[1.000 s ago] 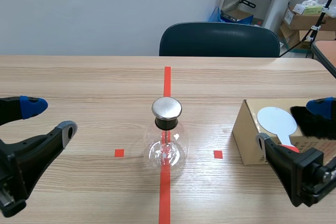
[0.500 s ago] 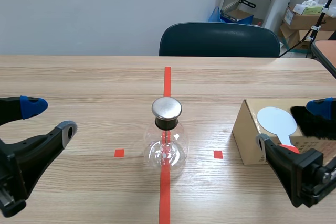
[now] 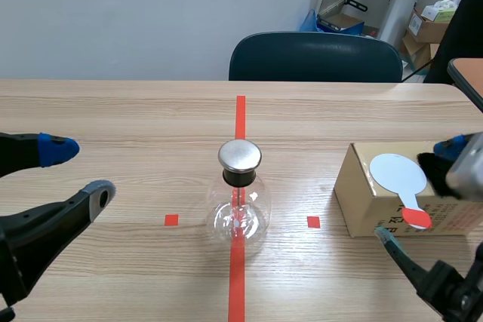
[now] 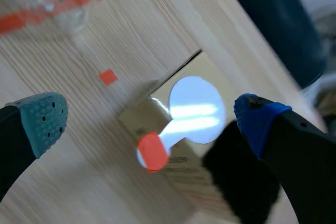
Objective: Do the electroscope experiment
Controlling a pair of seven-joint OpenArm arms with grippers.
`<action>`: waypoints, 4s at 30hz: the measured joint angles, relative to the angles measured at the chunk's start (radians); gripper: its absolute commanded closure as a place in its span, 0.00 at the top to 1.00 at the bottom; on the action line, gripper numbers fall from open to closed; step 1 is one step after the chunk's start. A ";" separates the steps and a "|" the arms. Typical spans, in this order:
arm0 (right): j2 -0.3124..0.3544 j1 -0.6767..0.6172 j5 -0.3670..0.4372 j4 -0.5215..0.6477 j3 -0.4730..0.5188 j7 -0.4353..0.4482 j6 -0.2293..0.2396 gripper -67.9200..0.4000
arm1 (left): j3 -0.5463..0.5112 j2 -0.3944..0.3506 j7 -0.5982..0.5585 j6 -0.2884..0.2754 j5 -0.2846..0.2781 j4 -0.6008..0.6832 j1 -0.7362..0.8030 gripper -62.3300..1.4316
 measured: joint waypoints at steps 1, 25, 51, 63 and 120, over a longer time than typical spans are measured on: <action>0.000 -0.004 -0.101 0.013 0.000 0.036 0.000 1.00 | 0.008 -0.013 -0.010 0.000 -0.004 0.000 0.000 0.66; -0.216 0.004 -0.906 -0.346 -0.116 0.098 -0.794 1.00 | 0.209 -0.224 -0.171 -0.005 -0.003 0.000 -0.022 0.66; -0.216 0.196 -0.919 -0.503 -0.214 -0.009 -0.857 1.00 | 0.231 -0.225 -0.171 -0.012 -0.003 0.000 -0.036 0.66; -0.216 0.207 -0.930 -0.503 -0.214 0.010 -0.853 1.00 | 0.231 -0.225 -0.168 -0.012 -0.002 0.000 -0.036 0.66; -0.216 0.207 -0.945 -0.503 -0.214 -0.005 -0.853 0.02 | 0.231 -0.225 -0.172 -0.011 0.002 0.000 -0.036 0.66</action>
